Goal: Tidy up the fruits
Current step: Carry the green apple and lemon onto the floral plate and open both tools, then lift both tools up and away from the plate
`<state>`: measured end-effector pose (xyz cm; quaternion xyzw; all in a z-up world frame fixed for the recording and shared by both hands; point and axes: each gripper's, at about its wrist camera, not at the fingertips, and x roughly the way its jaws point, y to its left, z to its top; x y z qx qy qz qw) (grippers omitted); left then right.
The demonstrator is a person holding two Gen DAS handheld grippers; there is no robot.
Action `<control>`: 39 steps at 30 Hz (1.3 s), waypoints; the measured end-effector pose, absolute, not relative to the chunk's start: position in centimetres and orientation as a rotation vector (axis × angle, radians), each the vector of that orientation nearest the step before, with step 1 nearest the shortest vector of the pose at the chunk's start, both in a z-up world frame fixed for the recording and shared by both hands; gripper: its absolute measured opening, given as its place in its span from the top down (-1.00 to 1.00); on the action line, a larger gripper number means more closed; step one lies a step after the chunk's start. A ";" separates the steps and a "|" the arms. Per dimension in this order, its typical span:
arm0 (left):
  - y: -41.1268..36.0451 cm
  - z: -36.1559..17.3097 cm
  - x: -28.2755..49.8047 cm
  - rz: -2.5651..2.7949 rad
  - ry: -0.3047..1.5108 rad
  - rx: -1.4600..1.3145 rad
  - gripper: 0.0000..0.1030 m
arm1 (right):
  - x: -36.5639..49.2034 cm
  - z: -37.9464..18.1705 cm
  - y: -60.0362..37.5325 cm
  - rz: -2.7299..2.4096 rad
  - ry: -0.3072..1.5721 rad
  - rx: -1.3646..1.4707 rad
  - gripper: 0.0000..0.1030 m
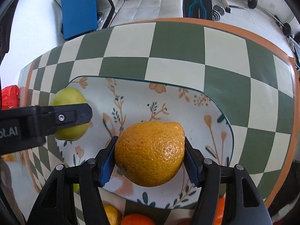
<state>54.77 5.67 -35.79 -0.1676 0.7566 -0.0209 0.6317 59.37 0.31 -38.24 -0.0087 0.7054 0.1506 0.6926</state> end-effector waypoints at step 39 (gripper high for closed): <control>6.3 -19.9 39.4 0.094 1.301 -0.082 -0.68 | 48.7 -27.2 -5.5 0.101 1.421 0.021 -0.82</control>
